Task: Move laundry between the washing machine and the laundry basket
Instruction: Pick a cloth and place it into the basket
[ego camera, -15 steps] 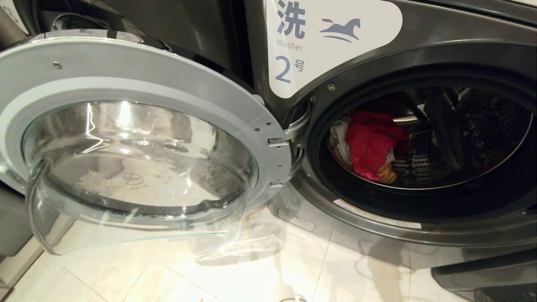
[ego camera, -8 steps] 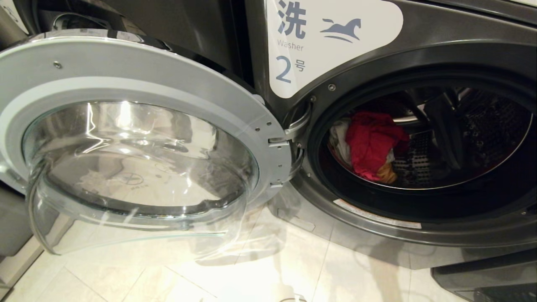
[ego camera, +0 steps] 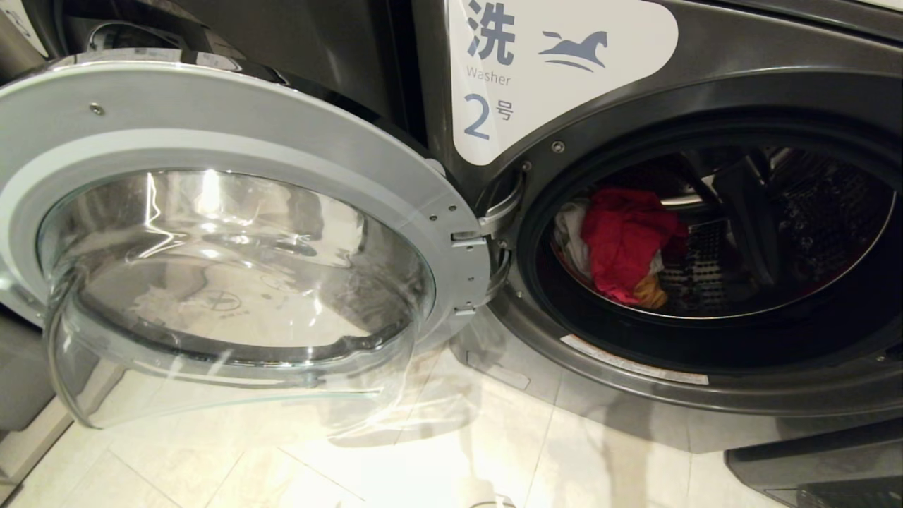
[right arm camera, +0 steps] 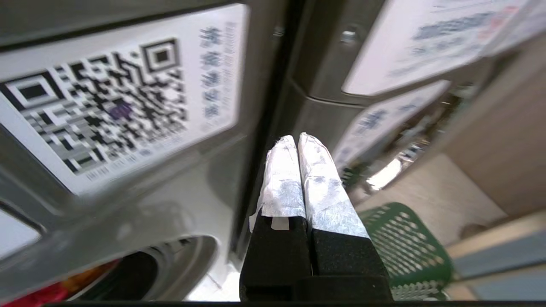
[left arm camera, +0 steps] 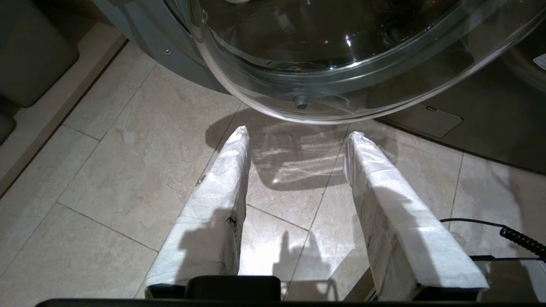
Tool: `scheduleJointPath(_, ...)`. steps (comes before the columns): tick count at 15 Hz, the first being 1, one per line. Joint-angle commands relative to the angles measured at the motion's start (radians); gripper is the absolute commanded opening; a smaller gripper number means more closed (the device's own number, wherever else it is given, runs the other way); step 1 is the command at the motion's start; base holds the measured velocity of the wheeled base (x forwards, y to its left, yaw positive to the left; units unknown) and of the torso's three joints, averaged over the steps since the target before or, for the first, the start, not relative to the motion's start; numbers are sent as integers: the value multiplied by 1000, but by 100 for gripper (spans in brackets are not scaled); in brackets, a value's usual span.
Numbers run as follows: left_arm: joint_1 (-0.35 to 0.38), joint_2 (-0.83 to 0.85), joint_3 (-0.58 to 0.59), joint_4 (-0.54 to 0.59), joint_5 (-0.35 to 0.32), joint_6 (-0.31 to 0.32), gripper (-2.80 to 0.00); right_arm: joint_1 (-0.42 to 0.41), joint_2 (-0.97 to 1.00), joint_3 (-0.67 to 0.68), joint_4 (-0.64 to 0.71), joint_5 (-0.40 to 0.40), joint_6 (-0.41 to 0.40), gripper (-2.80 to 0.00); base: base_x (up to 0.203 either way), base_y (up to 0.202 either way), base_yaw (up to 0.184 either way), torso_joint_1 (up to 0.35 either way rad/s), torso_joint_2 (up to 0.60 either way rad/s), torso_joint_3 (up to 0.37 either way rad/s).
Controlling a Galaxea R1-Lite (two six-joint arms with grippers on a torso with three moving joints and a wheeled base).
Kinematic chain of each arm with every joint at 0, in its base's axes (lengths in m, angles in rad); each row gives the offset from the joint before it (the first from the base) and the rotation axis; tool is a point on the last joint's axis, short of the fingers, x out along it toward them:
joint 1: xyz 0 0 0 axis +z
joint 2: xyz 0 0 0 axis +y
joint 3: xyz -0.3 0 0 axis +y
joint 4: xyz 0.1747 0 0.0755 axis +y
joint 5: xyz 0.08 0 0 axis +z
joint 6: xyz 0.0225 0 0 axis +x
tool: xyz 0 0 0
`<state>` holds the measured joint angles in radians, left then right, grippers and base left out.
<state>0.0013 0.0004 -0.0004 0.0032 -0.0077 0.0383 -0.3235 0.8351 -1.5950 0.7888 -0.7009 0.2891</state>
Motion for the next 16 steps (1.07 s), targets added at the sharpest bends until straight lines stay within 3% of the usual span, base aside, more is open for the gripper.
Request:
scheduleJointPath(1, 0, 0, -1, 0, 0, 0, -280, -28, -24, -19, 52, -2, 3, -280, 0, 0, 0, 0, 0, 0)
scheduleJointPath(4, 0, 0, -1, 0, 0, 0, -280, -29, -39, 76, 75, -4, 3, -280, 0, 0, 0, 0, 0, 0)
scheduleJointPath(7, 0, 0, -1, 0, 0, 0, -280, -64, -80, 312, 91, 13, 15, -280, 0, 0, 0, 0, 0, 0)
scheduleJointPath(12, 0, 1, 0, 0, 0, 0, -280, -129, -139, 706, 93, 120, 53, -280, 0, 0, 0, 0, 0, 0)
scheduleJointPath(16, 0, 1, 0, 0, 0, 0, -280, -135, -82, 964, 90, 175, 221, -280, 0, 0, 0, 0, 0, 0)
